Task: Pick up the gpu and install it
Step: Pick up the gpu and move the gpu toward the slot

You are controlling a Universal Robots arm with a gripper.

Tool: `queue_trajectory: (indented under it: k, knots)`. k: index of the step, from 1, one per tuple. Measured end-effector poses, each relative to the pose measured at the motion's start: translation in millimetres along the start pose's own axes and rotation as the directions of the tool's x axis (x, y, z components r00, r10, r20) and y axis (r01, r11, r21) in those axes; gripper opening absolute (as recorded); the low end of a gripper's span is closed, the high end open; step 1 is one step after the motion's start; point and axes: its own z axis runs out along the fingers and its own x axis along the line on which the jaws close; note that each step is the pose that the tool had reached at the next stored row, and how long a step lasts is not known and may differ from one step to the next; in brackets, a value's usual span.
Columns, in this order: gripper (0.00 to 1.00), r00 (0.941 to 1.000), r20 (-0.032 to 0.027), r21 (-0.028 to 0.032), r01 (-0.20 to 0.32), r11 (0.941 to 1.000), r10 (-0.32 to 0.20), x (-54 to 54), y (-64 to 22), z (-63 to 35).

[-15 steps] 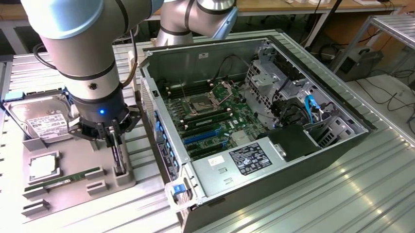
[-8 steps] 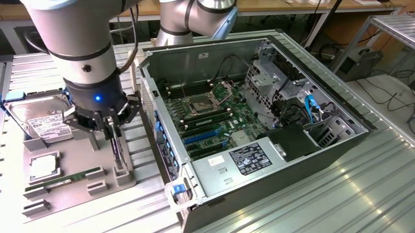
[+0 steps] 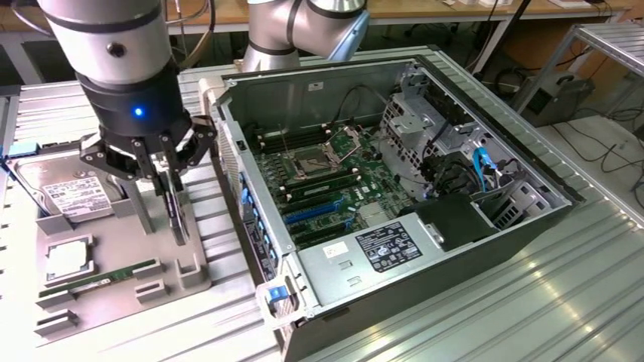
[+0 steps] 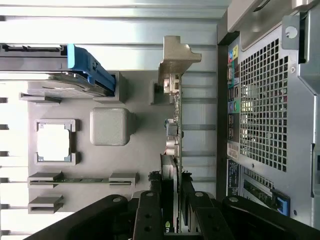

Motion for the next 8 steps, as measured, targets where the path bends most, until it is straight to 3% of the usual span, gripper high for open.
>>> queue_trajectory:
  k: [8]
  knots:
    - [0.26,1.0,0.0001,0.0,0.0,1.0,0.0,-1.8,-1.3,-37.3]
